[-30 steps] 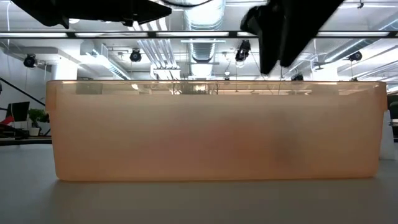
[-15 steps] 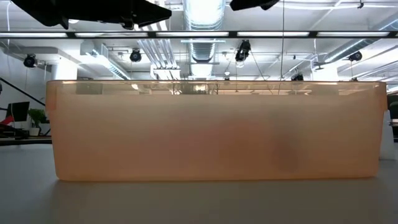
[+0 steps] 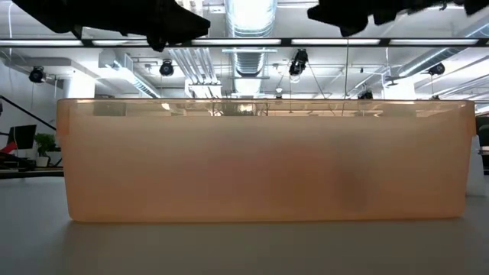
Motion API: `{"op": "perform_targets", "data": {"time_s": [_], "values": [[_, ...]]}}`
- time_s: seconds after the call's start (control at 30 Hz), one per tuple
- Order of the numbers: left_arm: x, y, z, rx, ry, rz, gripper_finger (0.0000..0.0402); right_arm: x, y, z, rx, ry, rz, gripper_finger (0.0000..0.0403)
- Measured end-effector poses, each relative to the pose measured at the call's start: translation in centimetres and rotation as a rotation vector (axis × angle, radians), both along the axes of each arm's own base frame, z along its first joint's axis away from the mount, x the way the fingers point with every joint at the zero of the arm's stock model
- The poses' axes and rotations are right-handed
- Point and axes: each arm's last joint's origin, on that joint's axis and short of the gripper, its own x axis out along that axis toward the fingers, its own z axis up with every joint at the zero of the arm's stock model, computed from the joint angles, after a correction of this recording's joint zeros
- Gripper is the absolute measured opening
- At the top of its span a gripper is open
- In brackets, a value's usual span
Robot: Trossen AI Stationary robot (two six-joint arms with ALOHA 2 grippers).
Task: Pick and place medicine bottles into bin by pill shape (circle, oval)
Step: Put the left orange capsule bottle into the orange bin
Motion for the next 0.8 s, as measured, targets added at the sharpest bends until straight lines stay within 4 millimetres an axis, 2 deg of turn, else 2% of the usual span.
{"op": "perform_targets", "data": {"time_s": [0.17, 0.47, 0.8], "values": [[0.2, 0.0, -0.4, -0.072, 0.007, -0.002, 0.0157, -1.0, -2.3, -1.6, 0.046, -0.068, 0.032, 0.0183], [1.0, 0.1, -1.4, -0.174, 0.032, 0.002, 0.0157, -1.9, -4.9, -2.4, 0.076, -0.206, 0.120, 0.0181], [1.3, 0.5, -2.7, -0.335, 0.096, 0.169, 0.0157, -3.2, -7.3, -4.2, 0.120, -0.285, 0.123, 0.0177]]}}
